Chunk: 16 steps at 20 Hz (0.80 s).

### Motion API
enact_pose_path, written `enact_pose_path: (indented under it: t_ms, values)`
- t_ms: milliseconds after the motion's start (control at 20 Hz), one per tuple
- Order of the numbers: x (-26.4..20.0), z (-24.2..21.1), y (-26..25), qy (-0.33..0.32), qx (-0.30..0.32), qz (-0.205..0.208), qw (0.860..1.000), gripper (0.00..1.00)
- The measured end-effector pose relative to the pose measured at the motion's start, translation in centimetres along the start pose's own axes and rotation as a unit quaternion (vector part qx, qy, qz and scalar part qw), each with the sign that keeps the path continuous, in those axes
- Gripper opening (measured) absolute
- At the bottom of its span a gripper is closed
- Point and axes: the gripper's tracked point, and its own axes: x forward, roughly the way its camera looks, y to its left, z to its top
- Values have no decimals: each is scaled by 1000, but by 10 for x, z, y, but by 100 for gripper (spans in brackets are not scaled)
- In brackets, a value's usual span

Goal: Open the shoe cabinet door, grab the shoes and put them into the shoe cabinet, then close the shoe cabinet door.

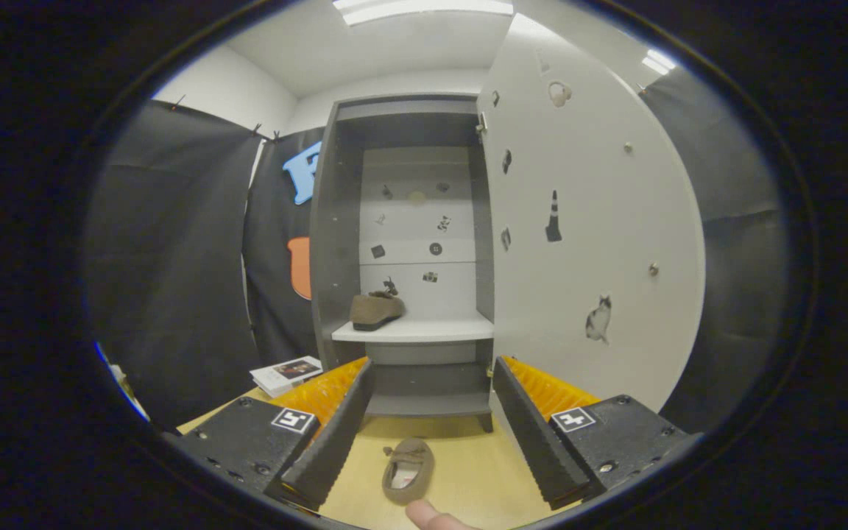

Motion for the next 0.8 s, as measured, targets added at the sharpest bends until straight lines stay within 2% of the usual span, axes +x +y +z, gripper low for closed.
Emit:
enact_pose_path:
  t_ms: [200,400,650,800]
  values:
    - [31,-60,23,22,-10,16,1000,100]
    - [63,-128,23,55,-16,3,998,100]
    - [83,-217,45,134,-22,34,990,100]
    - [90,-253,51,170,-23,40,984,100]
